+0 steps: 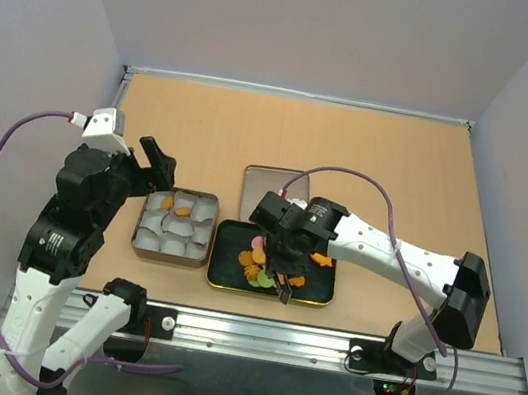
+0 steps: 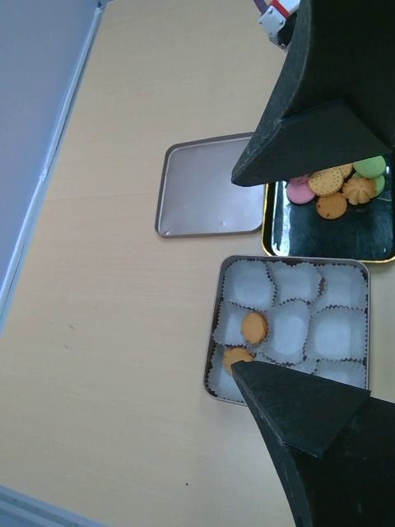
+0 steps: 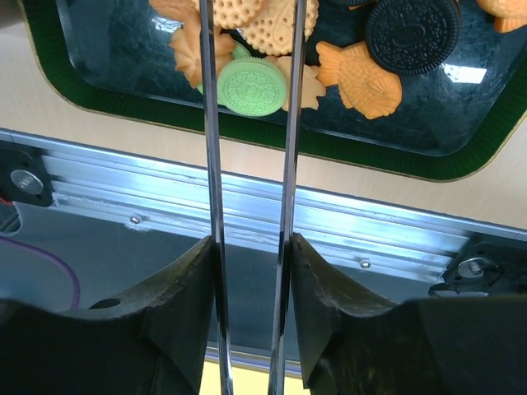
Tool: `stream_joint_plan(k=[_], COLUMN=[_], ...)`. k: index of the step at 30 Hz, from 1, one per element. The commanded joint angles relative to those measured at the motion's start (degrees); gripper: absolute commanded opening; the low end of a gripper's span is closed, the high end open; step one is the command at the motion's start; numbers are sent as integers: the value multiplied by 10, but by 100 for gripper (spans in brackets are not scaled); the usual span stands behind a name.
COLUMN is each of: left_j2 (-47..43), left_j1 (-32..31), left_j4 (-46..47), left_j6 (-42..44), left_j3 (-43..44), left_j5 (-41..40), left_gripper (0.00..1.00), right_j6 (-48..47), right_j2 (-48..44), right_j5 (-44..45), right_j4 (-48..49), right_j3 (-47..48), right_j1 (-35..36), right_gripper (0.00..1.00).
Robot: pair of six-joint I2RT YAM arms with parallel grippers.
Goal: Pack the cookies
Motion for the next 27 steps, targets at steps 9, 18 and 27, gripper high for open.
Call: stream_joint_plan(k=[9,18,27], left_j2=[-10,-5,5], left_j1=[-4,-3,-4], left_j4=[17,22,16], left_j6=[18,17,18], left_j3=[-9,-6,10], left_j5=[-24,-26,-30], left_gripper=[99,99,99], right_j6=[-10,-8,-44], right_j2=[-4,-13,55], right_j5=[44,60,90], right_j4=[-59,-93,-127], right_j3=[93,114,269], right_j1=[0,0,0], right_gripper=[24,11,0])
